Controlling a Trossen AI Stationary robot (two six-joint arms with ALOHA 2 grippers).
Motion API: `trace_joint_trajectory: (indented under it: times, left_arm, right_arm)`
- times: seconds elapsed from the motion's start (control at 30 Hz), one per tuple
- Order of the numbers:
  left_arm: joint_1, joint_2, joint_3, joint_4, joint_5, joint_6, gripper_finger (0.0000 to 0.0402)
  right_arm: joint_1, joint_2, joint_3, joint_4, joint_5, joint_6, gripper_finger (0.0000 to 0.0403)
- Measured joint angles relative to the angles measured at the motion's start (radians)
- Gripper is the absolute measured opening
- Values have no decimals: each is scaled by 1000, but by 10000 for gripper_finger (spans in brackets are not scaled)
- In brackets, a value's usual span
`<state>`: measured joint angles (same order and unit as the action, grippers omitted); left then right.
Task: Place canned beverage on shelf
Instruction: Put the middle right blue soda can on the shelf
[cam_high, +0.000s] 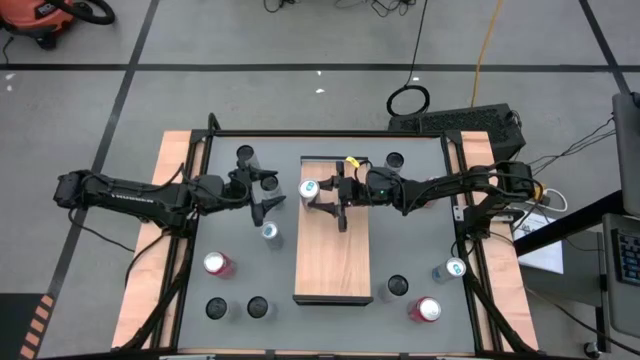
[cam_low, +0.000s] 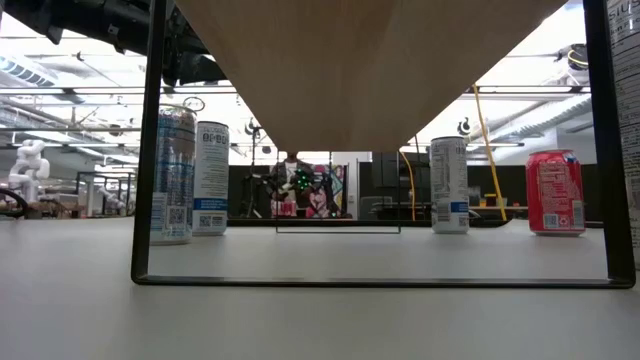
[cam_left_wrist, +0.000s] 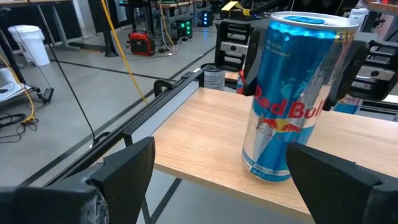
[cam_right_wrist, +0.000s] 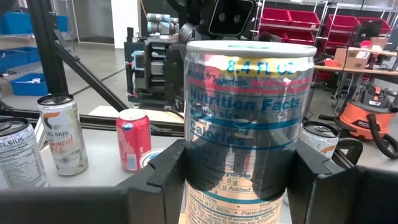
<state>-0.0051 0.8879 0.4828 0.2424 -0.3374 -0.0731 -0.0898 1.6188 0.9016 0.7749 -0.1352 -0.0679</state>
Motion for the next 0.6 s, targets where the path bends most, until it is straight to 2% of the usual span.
trace_joint_trajectory:
  times: [0.6]
  left_arm:
    - [-4,0,0,2,21,-26,361]
  right_arm:
    - [14,0,0,-1,-1,15,157]
